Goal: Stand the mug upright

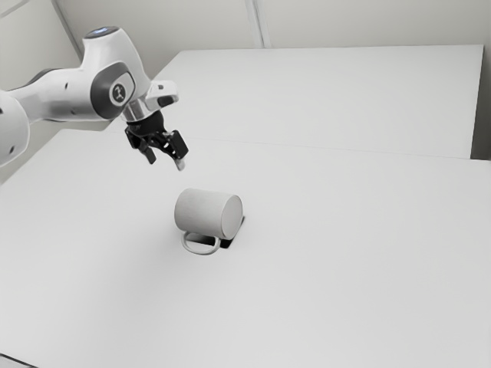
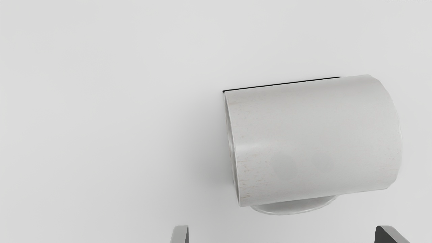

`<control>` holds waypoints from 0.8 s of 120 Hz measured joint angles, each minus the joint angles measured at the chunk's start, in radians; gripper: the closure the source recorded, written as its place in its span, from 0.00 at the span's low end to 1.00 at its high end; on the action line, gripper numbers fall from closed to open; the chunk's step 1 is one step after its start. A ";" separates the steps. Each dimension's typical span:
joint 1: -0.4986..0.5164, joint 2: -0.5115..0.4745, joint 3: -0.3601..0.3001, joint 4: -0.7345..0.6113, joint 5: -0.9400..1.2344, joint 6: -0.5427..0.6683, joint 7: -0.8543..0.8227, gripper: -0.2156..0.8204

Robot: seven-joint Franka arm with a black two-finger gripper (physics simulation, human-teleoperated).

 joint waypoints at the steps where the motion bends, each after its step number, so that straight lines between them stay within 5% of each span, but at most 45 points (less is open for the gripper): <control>1: 0.000 0.000 0.000 0.000 -0.001 0.000 0.000 0.21; 27: 0.070 0.030 -0.023 -0.015 -0.115 0.018 0.043 0.21; 62: 0.266 0.190 -0.046 0.041 -0.455 -0.002 0.296 0.21; 96: 0.335 0.278 -0.046 0.038 -0.785 -0.076 0.515 0.21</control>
